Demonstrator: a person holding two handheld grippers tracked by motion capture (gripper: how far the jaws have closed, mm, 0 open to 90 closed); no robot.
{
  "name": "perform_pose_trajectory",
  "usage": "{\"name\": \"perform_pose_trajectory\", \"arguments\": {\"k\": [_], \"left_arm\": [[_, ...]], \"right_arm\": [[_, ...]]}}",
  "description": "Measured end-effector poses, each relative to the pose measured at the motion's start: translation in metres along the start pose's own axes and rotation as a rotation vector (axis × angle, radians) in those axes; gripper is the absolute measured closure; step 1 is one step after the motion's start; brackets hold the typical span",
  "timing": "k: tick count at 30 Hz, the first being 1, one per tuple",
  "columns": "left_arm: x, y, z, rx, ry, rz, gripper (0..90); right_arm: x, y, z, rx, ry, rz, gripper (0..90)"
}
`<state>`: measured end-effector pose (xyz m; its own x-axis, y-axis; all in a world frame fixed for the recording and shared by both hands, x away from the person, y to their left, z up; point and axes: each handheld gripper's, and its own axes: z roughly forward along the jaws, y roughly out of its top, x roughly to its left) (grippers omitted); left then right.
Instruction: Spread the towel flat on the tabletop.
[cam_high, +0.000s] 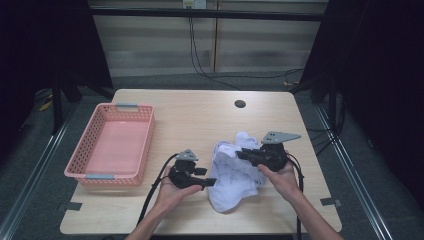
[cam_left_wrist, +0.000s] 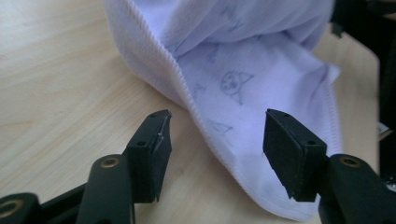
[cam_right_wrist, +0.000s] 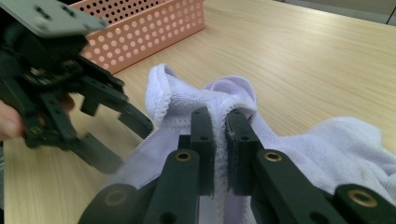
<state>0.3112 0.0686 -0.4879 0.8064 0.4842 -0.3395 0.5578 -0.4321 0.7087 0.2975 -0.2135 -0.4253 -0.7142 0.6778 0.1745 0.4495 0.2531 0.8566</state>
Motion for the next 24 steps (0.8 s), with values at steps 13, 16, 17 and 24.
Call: {"name": "perform_pose_trajectory", "arguments": {"k": [13, 16, 17, 24], "left_arm": [[0.007, 0.006, -0.028, -0.143, -0.03, -0.021, 88.3], [0.012, 0.013, -0.056, -0.207, 0.001, -0.014, 88.4], [0.014, 0.015, -0.065, -0.228, -0.002, -0.019, 88.4], [0.026, 0.021, -0.113, -0.341, 0.049, -0.044, 88.5]], "right_arm": [[-0.01, -0.001, -0.018, -0.042, -0.017, 0.026, 83.6], [-0.02, 0.004, -0.035, -0.089, -0.043, 0.049, 83.6], [-0.023, 0.006, -0.041, -0.104, -0.053, 0.056, 83.7], [-0.044, 0.022, -0.077, -0.189, -0.139, 0.084, 83.8]]}}
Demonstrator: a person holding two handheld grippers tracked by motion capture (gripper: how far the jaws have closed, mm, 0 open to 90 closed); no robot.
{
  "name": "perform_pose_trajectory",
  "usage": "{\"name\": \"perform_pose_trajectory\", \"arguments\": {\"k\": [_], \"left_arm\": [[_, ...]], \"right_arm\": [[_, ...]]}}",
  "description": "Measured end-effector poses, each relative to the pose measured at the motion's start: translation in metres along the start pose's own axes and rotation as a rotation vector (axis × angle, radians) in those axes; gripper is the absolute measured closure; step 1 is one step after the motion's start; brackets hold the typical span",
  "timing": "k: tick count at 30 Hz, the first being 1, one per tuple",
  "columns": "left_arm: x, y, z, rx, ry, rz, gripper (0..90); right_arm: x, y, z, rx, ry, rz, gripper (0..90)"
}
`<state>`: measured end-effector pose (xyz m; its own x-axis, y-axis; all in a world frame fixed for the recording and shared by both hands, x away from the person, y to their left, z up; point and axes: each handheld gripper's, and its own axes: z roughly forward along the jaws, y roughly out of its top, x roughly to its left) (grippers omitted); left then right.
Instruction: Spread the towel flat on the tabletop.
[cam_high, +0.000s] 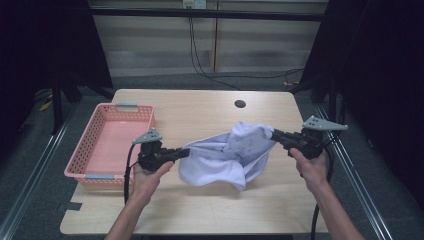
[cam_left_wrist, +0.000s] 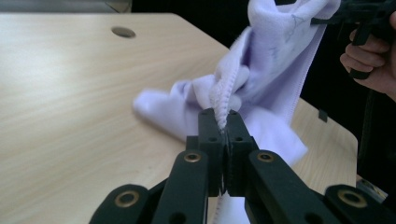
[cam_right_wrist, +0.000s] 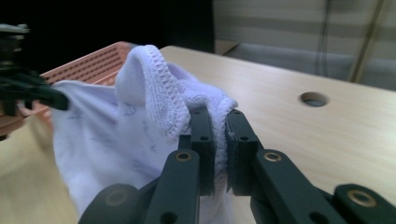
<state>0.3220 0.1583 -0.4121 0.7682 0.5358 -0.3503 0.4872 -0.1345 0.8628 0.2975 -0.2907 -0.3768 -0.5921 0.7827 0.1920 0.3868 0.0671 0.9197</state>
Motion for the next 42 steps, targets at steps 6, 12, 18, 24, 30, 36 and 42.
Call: {"name": "perform_pose_trajectory", "arguments": {"k": [6, 12, 18, 24, 30, 36, 42], "left_arm": [[-0.002, 0.013, -0.026, -0.012, 0.036, 0.044, 88.5], [0.0, 0.016, -0.033, -0.03, 0.024, 0.025, 88.5], [0.01, -0.004, -0.02, 0.059, 0.027, -0.025, 87.3], [0.019, -0.019, -0.011, 0.094, 0.086, -0.064, 60.7], [0.012, -0.023, 0.019, 0.125, 0.028, -0.03, 61.6], [0.01, -0.031, 0.076, 0.216, 0.009, -0.007, 46.4], [0.016, -0.05, 0.111, 0.331, 0.035, 0.026, 47.8]], "right_arm": [[-0.014, 0.023, -0.011, -0.049, -0.038, 0.006, 83.5], [-0.012, 0.045, -0.005, -0.057, -0.047, -0.014, 82.6], [-0.029, 0.025, 0.03, 0.065, -0.07, 0.022, 77.2], [-0.042, -0.021, 0.05, 0.152, -0.112, 0.066, 55.4], [-0.022, -0.028, 0.046, 0.158, -0.046, 0.028, 51.0], [0.001, -0.047, 0.085, 0.254, 0.043, -0.016, 40.8], [-0.002, -0.073, 0.109, 0.345, 0.038, -0.023, 34.2]]}}
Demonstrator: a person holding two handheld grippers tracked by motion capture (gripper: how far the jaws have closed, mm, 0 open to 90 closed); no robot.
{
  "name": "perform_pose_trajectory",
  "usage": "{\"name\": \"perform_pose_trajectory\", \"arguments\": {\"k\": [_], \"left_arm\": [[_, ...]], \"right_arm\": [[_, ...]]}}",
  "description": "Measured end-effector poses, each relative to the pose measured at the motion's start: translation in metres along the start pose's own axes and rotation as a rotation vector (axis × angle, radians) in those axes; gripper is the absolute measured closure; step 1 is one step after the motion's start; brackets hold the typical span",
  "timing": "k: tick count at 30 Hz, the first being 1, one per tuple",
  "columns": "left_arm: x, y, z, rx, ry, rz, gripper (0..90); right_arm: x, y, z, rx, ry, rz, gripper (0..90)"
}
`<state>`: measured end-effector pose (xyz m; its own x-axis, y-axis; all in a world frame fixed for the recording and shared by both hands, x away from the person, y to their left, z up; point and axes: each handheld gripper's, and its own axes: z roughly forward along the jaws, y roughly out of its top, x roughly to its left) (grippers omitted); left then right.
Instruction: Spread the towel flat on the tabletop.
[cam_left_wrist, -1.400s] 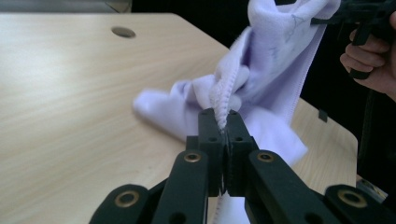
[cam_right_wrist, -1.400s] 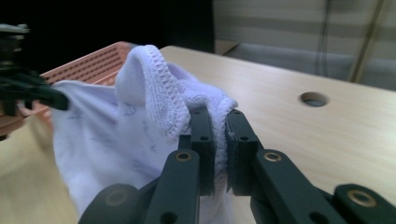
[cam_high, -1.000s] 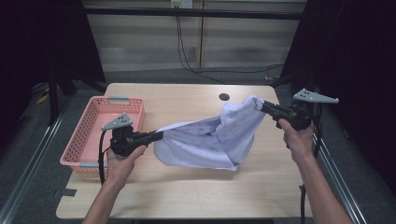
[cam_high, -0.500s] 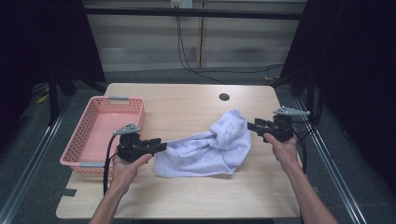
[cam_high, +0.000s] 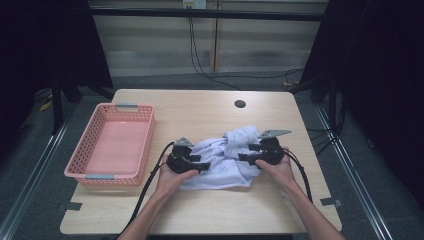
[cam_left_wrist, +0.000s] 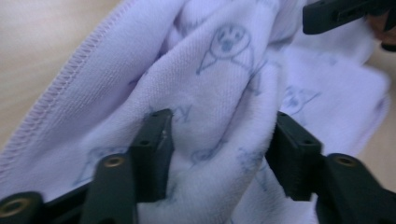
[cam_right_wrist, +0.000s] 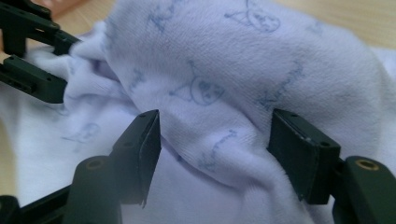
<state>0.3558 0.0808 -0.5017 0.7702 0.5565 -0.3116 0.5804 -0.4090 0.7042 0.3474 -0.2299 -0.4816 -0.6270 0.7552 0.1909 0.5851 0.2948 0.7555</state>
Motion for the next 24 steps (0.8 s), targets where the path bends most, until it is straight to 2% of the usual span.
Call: {"name": "perform_pose_trajectory", "arguments": {"k": [1, 2, 3, 4, 6, 7, 8, 9, 11, 13, 17, 19, 23, 24], "left_arm": [[-0.001, -0.001, 0.001, 0.012, 0.004, 0.014, 62.4], [-0.002, -0.002, 0.001, 0.012, 0.001, 0.009, 67.7], [-0.003, -0.001, -0.001, 0.01, -0.017, 0.007, 77.8], [-0.005, 0.0, -0.007, 0.002, -0.02, 0.014, 80.7], [-0.008, 0.001, -0.02, -0.02, -0.048, 0.02, 82.6], [-0.009, 0.001, -0.026, -0.042, -0.057, 0.017, 82.9], [-0.01, 0.002, -0.04, -0.084, -0.086, 0.01, 83.0], [-0.01, 0.002, -0.046, -0.103, -0.094, 0.012, 83.0], [-0.014, 0.003, -0.065, -0.14, -0.096, 0.024, 83.2], [-0.015, 0.002, -0.077, -0.167, -0.114, 0.017, 83.2], [-0.016, -0.005, -0.099, -0.211, -0.131, 0.005, 83.3], [-0.017, -0.008, -0.107, -0.22, -0.15, 0.001, 83.3], [-0.023, -0.016, -0.123, -0.243, -0.166, 0.002, 83.2], [-0.024, -0.019, -0.126, -0.233, -0.146, 0.02, 83.0]], "right_arm": [[0.001, -0.003, 0.005, 0.019, -0.024, -0.006, 37.7], [0.002, -0.004, 0.007, 0.024, -0.042, -0.013, 46.8], [0.003, -0.005, 0.007, 0.021, -0.079, -0.017, 57.1], [0.003, -0.005, 0.006, 0.015, -0.086, -0.011, 65.9], [0.0, -0.001, -0.002, -0.024, -0.071, 0.011, 76.0], [-0.001, 0.002, -0.008, -0.047, -0.069, 0.013, 77.4], [-0.002, 0.004, -0.013, -0.062, -0.068, 0.017, 77.5], [-0.005, 0.01, -0.023, -0.1, -0.043, 0.033, 77.6], [-0.009, 0.021, -0.036, -0.141, -0.051, 0.034, 78.8], [-0.014, 0.033, -0.049, -0.181, -0.051, 0.047, 79.5], [-0.026, 0.055, -0.066, -0.222, -0.105, 0.05, 82.1], [-0.031, 0.069, -0.07, -0.233, -0.133, 0.043, 82.6], [-0.045, 0.094, -0.076, -0.286, -0.183, 0.061, 83.2], [-0.049, 0.099, -0.077, -0.294, -0.187, 0.07, 83.1]]}}
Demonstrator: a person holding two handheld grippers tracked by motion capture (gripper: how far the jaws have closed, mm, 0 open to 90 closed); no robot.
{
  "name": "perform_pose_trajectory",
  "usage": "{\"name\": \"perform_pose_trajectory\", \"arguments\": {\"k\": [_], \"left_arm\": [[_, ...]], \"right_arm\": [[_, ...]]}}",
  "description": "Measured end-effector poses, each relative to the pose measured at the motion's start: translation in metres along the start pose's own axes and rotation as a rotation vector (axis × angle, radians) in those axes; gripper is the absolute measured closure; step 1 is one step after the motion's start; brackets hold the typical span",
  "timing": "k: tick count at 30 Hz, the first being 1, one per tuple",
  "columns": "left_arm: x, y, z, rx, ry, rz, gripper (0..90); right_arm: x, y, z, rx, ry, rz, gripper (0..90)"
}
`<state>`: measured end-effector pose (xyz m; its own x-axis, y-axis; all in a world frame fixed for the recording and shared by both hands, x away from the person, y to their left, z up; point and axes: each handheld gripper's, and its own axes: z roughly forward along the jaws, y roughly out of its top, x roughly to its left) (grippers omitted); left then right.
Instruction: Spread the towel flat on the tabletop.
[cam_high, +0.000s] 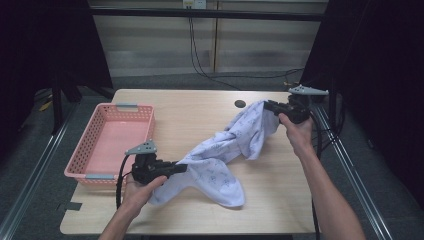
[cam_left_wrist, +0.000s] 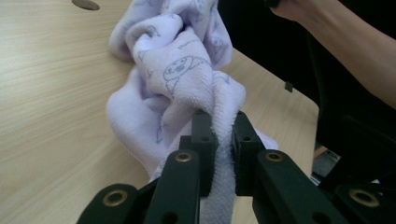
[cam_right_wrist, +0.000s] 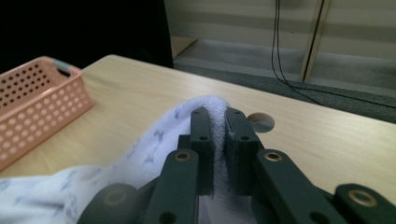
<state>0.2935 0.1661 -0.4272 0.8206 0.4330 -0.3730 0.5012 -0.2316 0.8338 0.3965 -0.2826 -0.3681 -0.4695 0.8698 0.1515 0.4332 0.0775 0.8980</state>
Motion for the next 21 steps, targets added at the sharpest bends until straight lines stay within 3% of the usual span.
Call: {"name": "perform_pose_trajectory", "arguments": {"k": [2, 3, 7, 17, 21], "left_arm": [[0.001, -0.004, 0.0, 0.018, 0.026, 0.002, 76.1], [0.003, -0.006, 0.001, 0.025, 0.046, -0.007, 66.0], [0.008, -0.008, 0.002, 0.03, 0.069, -0.024, 53.8], [0.006, 0.0, 0.001, 0.005, 0.066, -0.004, 51.8], [0.006, 0.005, -0.003, -0.028, 0.067, -0.005, 49.4]], "right_arm": [[-0.004, 0.003, 0.007, 0.015, 0.003, 0.01, 77.0], [-0.004, 0.002, 0.012, 0.03, -0.007, -0.006, 68.4], [0.001, -0.015, 0.017, 0.054, -0.016, -0.012, 51.8], [0.024, -0.054, -0.005, 0.103, 0.106, -0.038, 50.9], [0.037, -0.068, -0.013, 0.112, 0.161, -0.046, 49.1]]}}
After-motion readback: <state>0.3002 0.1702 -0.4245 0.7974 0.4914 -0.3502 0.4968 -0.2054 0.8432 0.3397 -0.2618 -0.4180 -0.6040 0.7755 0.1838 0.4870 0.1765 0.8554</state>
